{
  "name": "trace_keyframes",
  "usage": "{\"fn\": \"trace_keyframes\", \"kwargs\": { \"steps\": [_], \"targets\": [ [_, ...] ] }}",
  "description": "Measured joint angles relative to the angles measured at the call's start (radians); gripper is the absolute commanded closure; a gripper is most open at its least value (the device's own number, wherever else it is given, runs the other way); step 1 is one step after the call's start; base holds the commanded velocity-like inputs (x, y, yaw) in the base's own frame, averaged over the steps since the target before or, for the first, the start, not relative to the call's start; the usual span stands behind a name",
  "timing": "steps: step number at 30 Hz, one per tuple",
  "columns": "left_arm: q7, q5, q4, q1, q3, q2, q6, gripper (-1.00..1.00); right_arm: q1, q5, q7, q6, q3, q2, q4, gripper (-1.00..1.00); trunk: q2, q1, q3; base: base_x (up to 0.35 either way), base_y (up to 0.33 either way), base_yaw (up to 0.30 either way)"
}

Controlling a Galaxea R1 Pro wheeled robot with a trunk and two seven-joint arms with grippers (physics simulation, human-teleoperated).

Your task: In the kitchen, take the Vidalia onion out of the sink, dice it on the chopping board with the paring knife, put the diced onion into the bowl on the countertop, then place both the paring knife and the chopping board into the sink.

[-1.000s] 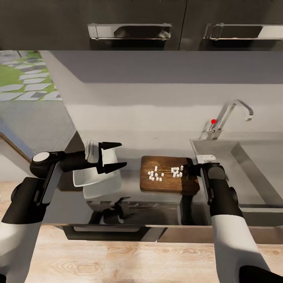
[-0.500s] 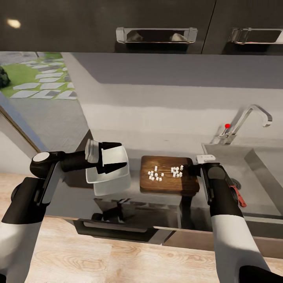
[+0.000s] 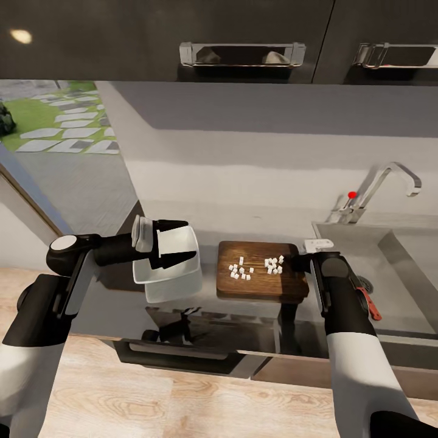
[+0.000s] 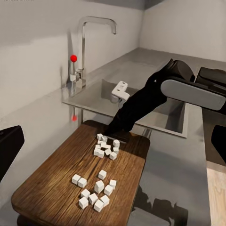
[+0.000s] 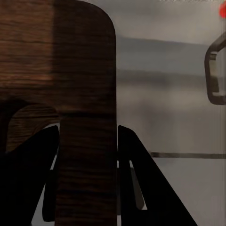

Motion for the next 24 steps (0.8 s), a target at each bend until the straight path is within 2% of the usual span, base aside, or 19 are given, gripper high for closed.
{"fn": "trace_keyframes", "kwargs": {
  "steps": [24],
  "targets": [
    [0.000,0.000,0.000,0.000,0.000,0.000,0.000,-1.00,0.000,0.001,-0.002,0.004,0.002,0.000,-0.001,1.00,0.000,0.000,0.000,0.000,0.000,0.000]
  ]
}}
